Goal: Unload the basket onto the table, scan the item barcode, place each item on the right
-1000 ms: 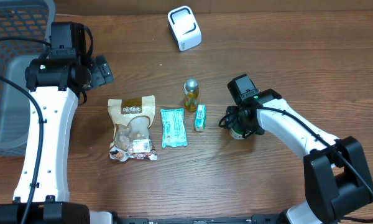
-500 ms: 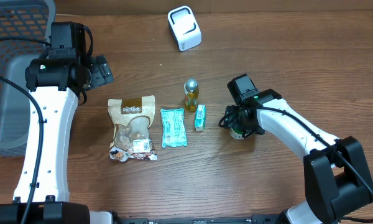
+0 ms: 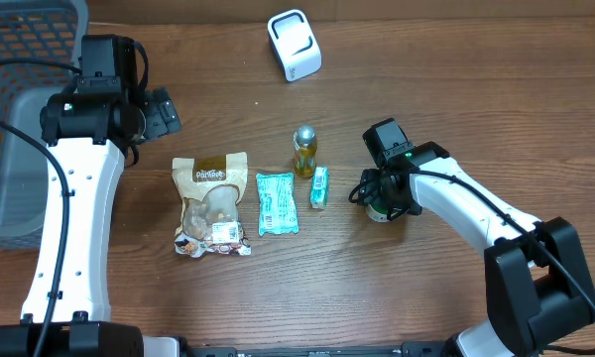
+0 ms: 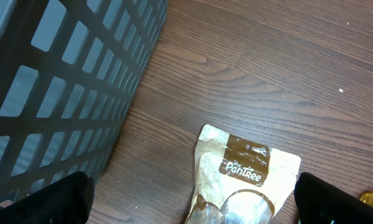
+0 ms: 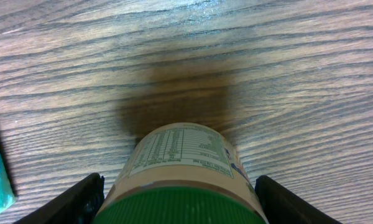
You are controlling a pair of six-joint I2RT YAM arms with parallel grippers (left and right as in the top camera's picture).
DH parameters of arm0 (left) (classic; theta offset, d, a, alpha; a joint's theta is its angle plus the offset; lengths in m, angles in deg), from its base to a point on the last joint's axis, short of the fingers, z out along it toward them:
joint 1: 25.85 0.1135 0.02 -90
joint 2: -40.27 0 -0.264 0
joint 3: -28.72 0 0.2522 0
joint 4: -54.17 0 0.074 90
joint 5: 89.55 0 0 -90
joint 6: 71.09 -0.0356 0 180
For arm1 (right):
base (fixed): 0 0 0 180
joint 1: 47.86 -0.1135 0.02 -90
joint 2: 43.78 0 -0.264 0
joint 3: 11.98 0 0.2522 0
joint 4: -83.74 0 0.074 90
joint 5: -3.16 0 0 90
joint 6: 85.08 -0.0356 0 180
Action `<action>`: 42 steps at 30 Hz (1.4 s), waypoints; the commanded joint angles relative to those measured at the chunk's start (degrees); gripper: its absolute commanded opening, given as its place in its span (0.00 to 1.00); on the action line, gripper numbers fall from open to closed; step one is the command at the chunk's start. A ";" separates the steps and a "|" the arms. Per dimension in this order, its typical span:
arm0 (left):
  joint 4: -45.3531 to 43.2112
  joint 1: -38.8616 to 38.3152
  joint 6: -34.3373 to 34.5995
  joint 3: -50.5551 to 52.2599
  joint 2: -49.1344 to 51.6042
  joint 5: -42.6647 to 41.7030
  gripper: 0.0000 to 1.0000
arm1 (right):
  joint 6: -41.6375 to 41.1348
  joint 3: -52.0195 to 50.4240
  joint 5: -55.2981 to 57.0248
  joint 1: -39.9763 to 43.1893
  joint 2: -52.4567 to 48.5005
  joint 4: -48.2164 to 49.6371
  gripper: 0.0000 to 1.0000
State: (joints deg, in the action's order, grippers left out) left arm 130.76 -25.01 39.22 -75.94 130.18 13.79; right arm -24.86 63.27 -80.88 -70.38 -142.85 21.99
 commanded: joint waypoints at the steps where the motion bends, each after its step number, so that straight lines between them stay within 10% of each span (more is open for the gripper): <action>1: -0.04 -0.11 -1.51 -0.24 -0.20 0.55 1.00 | -0.37 -0.37 0.00 0.00 -0.09 0.33 0.74; 17: -0.04 -0.11 -1.51 -0.24 -0.20 0.55 1.00 | 2.60 -0.37 -2.10 -0.02 -0.09 1.64 0.60; 25: -0.04 -0.11 -1.51 -0.24 -0.20 0.55 1.00 | 3.26 -0.37 -2.16 0.00 -0.09 2.27 0.89; 42: -0.04 -0.11 -1.51 -0.24 -0.20 0.57 1.00 | 1.31 -0.83 -1.99 0.04 -0.07 2.71 0.71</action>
State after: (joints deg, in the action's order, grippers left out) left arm 130.74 -25.01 39.22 -75.94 130.18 13.79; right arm -23.15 62.11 -82.37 -70.38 -142.87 24.49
